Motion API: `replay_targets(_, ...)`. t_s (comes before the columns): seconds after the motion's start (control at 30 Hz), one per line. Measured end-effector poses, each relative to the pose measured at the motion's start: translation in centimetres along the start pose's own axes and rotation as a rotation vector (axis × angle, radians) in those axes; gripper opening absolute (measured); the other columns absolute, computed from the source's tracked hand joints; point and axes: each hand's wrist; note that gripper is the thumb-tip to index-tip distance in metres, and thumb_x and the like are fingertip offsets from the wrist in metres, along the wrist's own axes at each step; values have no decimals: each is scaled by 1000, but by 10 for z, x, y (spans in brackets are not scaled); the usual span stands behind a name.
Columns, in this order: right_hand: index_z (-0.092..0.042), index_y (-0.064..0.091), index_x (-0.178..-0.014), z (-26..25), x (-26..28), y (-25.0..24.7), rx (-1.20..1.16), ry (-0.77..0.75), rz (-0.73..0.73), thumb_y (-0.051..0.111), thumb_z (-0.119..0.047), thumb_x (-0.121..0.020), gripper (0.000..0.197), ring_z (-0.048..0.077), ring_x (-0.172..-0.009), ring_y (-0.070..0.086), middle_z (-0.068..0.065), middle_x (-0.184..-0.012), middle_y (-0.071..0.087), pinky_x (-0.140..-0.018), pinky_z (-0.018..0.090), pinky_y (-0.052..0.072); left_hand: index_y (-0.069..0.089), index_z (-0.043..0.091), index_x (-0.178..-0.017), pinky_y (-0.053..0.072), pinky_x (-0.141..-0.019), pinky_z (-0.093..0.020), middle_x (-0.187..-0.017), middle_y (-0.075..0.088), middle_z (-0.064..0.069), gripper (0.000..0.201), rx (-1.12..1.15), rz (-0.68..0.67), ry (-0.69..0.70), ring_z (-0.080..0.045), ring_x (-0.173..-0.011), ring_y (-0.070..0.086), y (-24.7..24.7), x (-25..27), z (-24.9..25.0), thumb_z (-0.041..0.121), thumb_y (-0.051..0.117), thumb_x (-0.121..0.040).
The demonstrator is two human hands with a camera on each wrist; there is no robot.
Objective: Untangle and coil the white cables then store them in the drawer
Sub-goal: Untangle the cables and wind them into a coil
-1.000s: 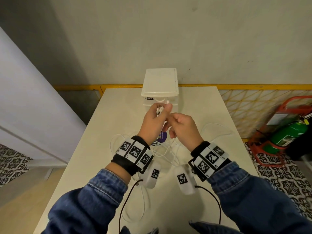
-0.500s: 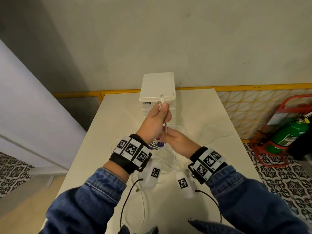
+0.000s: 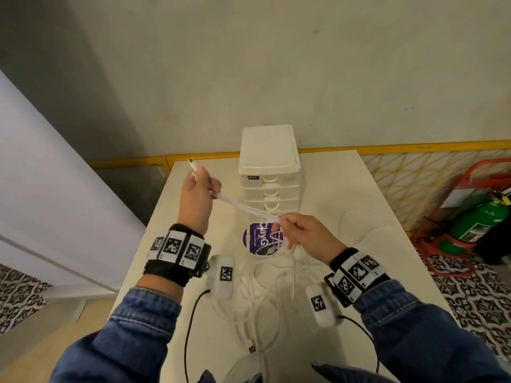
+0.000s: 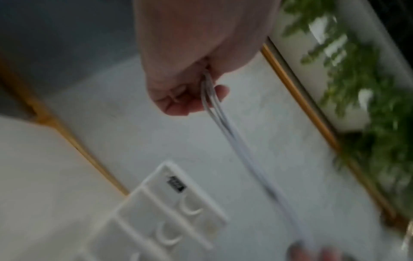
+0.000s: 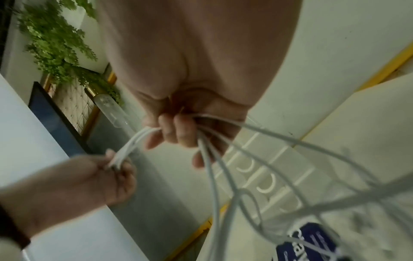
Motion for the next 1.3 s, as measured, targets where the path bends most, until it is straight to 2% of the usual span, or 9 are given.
replay_targets(0.13, -24, 65, -85, -13, -11, -3, 50, -48, 93, 45, -17, -96, 23, -4, -68, 58, -11, -86, 67, -70, 15, 45, 32, 0, -138, 41, -97, -40, -126, 55, -16, 60, -426, 131, -309, -31, -120, 50, -13, -8, -45, 29, 56, -91)
replay_targets(0.23, -31, 66, -85, -15, -17, -3, 130, -65, 106, 47, -22, -95, 24, 20, -93, 63, 1, -95, 71, -89, 34, 47, 23, 4, -146, 25, -113, -41, -149, 32, -17, 71, -673, 136, -111, -29, -138, 29, -13, 1, -48, 31, 59, -90)
replay_targets(0.3, -38, 65, -82, -15, -20, 0, 163, -78, 86, 47, -27, -94, 24, 34, -87, 61, 14, -91, 70, -83, 41, 48, 44, 9, -136, 37, -106, -32, -135, 51, -10, 48, -489, -99, 56, -14, -124, 48, -5, 9, -40, 35, 46, -96)
replay_targets(0.4, -33, 66, -82, -20, -23, -1, 140, -96, 118, 49, -23, -94, 24, 35, -82, 57, 17, -90, 69, -76, 31, 43, 66, 8, -106, 44, -81, -9, -95, 68, -1, 56, -274, -507, -16, 2, -87, 61, 8, 24, -22, 49, 30, -94)
replay_targets(0.53, -15, 70, -88, -28, -24, -16, 132, -117, 170, 50, -16, -93, 21, 14, -91, 62, 2, -92, 70, -85, 24, 43, 57, 14, -70, 43, -75, -27, -69, 59, -3, 53, -389, -685, 73, -13, -70, 54, 10, 29, -25, 58, 34, -90)
replay_targets(0.73, -16, 65, -89, -37, -26, -35, 86, -206, 317, 54, -10, -90, 12, -15, -77, 56, -12, -84, 63, -76, 1, 38, 41, 11, -73, 25, -46, -19, -57, 30, 6, 35, -110, -755, -170, -10, -47, 26, 11, 40, -15, 34, 34, -99)
replay_targets(0.97, -21, 65, -97, -25, -21, -36, 136, -262, 297, 53, -11, -91, 17, -5, -85, 59, -13, -89, 66, -82, 9, 41, 47, 15, -73, 22, -37, -16, -52, 30, 7, 34, 239, -764, -259, -6, -38, 24, 10, 45, 10, 40, 39, -94)
replay_targets(1.17, -37, 52, -87, 8, -10, 20, 133, -69, 151, 38, -22, -98, 23, 1, -52, 41, -10, -60, 46, -57, 16, 35, 43, 15, -81, 16, -33, -16, -45, 34, 11, 36, 706, -698, -277, 0, -31, 22, 40, 47, 47, 34, 21, -100)
replay_targets(1.3, -8, 55, -81, 31, 0, 38, 193, 69, 48, 44, -20, -94, 21, 7, -55, 47, -5, -60, 51, -63, 22, 41, 47, 14, -86, 19, -33, -16, -43, 36, 9, 38, 944, -658, -206, -7, -37, 12, 38, 39, 72, 34, 18, -101)
Point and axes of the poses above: each hand's wrist, its own x-axis away from the middle knuckle, its own y-axis out of the palm, z = x × y
